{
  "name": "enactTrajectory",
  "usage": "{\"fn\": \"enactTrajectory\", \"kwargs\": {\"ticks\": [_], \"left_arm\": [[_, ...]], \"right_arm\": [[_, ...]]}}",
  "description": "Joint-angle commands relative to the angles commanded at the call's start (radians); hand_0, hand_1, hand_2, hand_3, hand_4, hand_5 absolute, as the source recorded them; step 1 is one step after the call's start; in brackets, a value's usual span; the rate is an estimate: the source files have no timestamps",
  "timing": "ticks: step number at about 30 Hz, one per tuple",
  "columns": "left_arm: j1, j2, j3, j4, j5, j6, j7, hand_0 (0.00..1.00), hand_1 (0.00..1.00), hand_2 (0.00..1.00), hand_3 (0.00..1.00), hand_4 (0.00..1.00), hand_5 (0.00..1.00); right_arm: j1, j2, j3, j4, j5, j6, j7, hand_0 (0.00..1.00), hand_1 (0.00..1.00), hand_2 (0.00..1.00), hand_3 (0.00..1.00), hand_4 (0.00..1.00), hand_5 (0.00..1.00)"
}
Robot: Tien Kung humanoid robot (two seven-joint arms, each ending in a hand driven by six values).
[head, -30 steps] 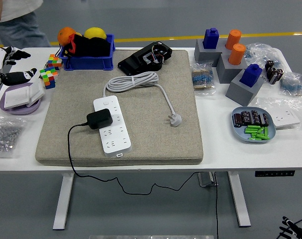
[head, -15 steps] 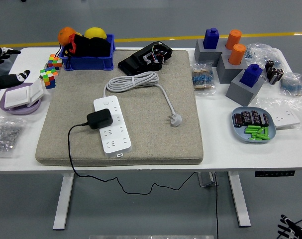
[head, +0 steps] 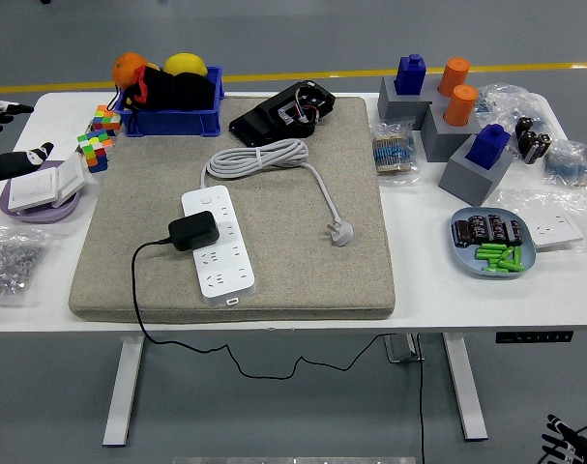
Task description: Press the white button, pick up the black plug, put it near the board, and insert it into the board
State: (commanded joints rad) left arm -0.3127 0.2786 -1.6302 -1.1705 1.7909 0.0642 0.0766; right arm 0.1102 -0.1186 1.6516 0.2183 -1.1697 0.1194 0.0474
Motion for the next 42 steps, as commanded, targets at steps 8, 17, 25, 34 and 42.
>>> {"fn": "enactTrajectory", "kwargs": {"ticks": [8,17,25,34,42], "left_arm": [[0.030,-0.015,-0.025,-0.022,0.007,0.000,0.001,0.827,0.839,0.782,0.681,0.762,0.002],[0.050,-0.029,-0.030,-0.023,0.007,-0.009,0.012,0.826,0.836,0.779,0.680,0.757,0.002],[0.079,-0.036,-0.055,-0.038,0.009,-0.015,0.019,0.827,0.826,0.773,0.675,0.747,0.002],[0.115,-0.051,-0.097,-0.059,0.013,-0.016,0.021,0.824,0.820,0.767,0.671,0.745,0.002],[0.128,-0.069,-0.141,-0.068,0.023,-0.017,0.024,0.825,0.816,0.768,0.671,0.741,0.002]], "right_arm": [[-0.011,0.015,0.012,0.000,-0.009,0.002,0.001,0.795,0.687,0.638,0.624,0.725,0.464],[-0.020,0.020,0.024,0.000,-0.016,-0.002,0.001,0.795,0.687,0.638,0.628,0.724,0.466],[-0.034,0.032,0.053,-0.001,-0.033,-0.005,0.002,0.795,0.689,0.638,0.629,0.724,0.470],[-0.040,0.040,0.054,-0.002,-0.034,-0.006,0.003,0.795,0.688,0.638,0.629,0.724,0.472],[-0.044,0.051,0.068,-0.008,-0.047,-0.008,0.002,0.795,0.689,0.638,0.628,0.725,0.474]]}}
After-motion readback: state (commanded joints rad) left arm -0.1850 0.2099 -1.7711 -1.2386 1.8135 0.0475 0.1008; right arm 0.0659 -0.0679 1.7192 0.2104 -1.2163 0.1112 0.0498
